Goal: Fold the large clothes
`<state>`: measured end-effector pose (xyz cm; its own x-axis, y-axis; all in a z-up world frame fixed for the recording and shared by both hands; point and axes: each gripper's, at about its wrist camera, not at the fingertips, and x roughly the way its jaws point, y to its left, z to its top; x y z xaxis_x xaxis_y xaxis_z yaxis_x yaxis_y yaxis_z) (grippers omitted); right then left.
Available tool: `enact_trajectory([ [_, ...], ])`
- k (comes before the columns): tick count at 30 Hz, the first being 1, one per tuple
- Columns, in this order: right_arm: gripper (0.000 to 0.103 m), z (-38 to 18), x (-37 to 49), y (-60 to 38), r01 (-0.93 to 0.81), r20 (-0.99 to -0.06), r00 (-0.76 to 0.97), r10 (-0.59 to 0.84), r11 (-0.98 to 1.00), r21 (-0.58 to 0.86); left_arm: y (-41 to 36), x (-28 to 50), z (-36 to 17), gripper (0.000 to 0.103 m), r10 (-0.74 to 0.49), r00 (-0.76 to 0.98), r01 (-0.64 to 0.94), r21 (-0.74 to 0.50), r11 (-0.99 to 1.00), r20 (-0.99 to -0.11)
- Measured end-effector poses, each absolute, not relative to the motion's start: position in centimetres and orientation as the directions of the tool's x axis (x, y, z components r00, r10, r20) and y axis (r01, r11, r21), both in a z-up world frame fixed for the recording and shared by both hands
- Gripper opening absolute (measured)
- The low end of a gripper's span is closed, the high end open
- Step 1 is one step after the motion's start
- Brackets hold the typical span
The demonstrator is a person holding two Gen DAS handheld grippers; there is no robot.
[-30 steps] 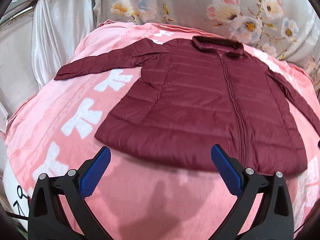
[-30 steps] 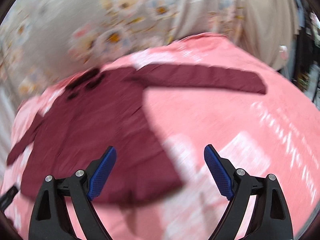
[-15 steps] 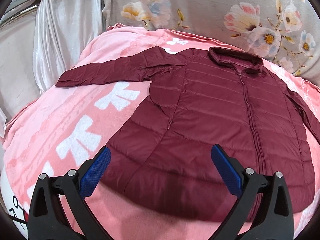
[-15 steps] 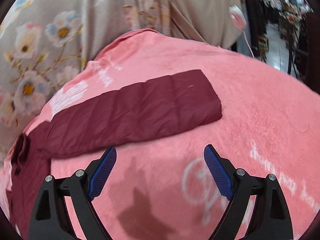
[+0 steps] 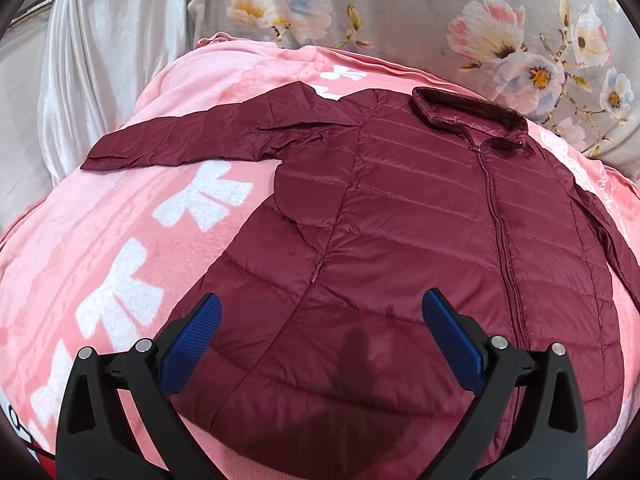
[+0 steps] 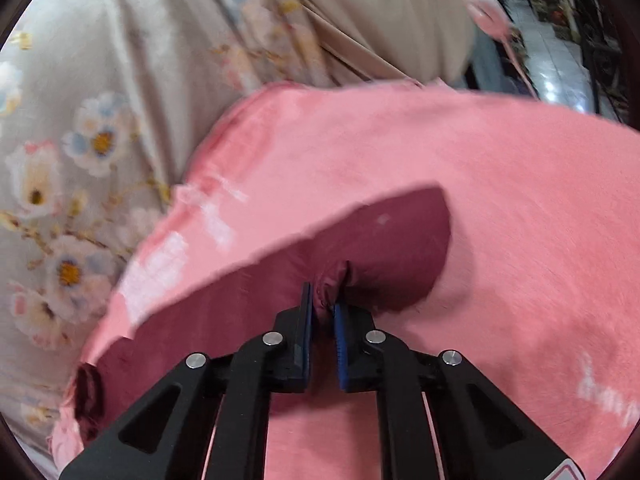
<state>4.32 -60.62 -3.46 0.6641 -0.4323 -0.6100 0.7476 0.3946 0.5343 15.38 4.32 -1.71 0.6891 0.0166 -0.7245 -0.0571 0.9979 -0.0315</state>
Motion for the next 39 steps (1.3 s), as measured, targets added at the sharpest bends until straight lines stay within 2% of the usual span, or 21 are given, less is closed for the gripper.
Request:
enact_trajectory([
  [4, 0.009, 3.8, 9.9, -54.9, 0.614, -0.458, 0.786, -0.415, 0.613, 0.498, 4.6, 16.2, -1.3, 0.098, 0.018, 0.706, -0.063, -0.038, 0.997, -0.708],
  [5, 0.009, 5.9, 12.2, -52.2, 0.545, -0.415, 0.832, -0.370, 0.689, 0.478, 4.6, 16.3, -1.2, 0.098, 0.016, 0.709, -0.063, -0.041, 0.997, -0.705],
  [9, 0.009, 9.5, 18.4, -42.3, 0.299, -0.336, 0.927, -0.164, 0.865, 0.402, 5.0, 17.2, -0.5, 0.098, -0.006, 0.722, -0.062, -0.073, 0.995, -0.692],
  [15, 0.009, 7.5, 25.2, -29.8, -0.005, -0.368, 0.918, 0.148, 0.932, 0.364, 6.2, 18.5, 1.1, 0.098, -0.048, 0.752, -0.052, -0.132, 0.990, -0.657],
  [20, 0.010, 2.0, 28.9, -21.9, -0.144, -0.470, 0.819, 0.330, 0.910, 0.389, 7.4, 20.4, 1.9, 0.098, -0.103, 0.760, -0.040, -0.204, 0.978, -0.641],
  [22, 0.012, -0.2, 29.4, -20.2, -0.158, -0.512, 0.781, 0.358, 0.906, 0.392, 7.6, 21.4, 1.7, 0.098, -0.130, 0.752, -0.032, -0.233, 0.972, -0.646],
  [23, 0.018, -1.5, 29.8, -19.1, -0.167, -0.543, 0.755, 0.369, 0.908, 0.385, 7.6, 21.7, 1.6, 0.098, -0.143, 0.747, -0.028, -0.246, 0.969, -0.649],
  [24, 0.031, -2.5, 29.6, -18.4, -0.167, -0.561, 0.743, 0.366, 0.912, 0.374, 7.6, 22.3, 1.4, 0.098, -0.161, 0.740, -0.024, -0.265, 0.964, -0.653],
  [26, 0.049, -3.6, 29.3, -16.9, -0.157, -0.593, 0.730, 0.341, 0.927, 0.341, 7.3, 23.6, 0.9, 0.098, -0.224, 0.715, -0.005, -0.325, 0.946, -0.662],
  [29, 0.059, -3.3, 27.7, -17.2, -0.167, -0.580, 0.739, 0.343, 0.927, 0.336, 6.2, 25.6, -0.3, 0.098, -0.333, 0.664, 0.033, -0.419, 0.907, -0.669],
  [33, 0.062, -2.1, 24.0, -20.9, -0.103, -0.549, 0.787, 0.280, 0.938, 0.332, 3.4, 28.2, -2.7, 0.098, -0.432, 0.580, 0.069, -0.487, 0.871, -0.691],
  [39, 0.062, -4.3, 20.0, -31.8, 0.166, -0.579, 0.801, 0.154, 0.872, 0.461, 1.0, 30.3, -5.9, 0.098, -0.423, 0.522, 0.023, -0.484, 0.875, -0.741],
])
